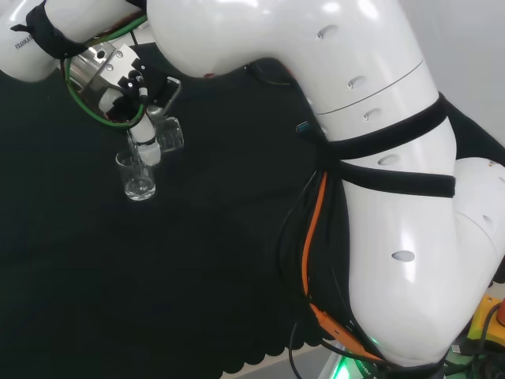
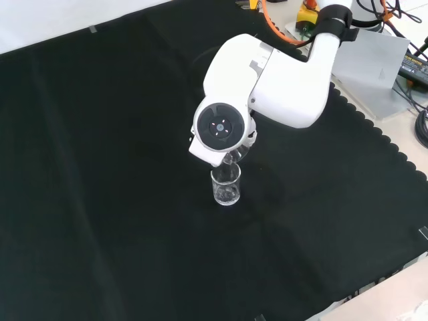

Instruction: Pour the water from the handheld beaker into the one on the table.

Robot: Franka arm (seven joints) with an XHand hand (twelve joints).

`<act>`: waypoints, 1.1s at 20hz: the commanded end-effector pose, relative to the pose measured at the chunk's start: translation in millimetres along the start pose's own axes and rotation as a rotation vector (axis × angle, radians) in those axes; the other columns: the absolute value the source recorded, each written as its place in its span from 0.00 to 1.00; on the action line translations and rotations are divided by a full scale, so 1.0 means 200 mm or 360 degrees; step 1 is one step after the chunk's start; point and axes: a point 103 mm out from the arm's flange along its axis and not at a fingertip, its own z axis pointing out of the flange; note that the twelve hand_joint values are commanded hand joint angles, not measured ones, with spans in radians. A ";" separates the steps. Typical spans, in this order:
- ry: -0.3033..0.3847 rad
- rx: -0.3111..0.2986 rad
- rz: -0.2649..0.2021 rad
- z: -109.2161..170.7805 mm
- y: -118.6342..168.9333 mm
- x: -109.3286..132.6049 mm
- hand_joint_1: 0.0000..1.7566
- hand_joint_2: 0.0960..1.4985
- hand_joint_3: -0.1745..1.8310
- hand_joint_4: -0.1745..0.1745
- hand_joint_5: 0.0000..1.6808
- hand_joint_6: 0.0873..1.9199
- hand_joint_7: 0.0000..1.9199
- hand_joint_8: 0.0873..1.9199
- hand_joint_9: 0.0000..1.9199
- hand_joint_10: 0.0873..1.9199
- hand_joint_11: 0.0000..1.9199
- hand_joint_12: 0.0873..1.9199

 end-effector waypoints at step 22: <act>-0.0087 0.0017 0.0056 -0.10 0.01 0.03 0.65 0.35 0.54 0.57 0.69 0.49 0.79 0.40 0.73 0.40 0.68 0.37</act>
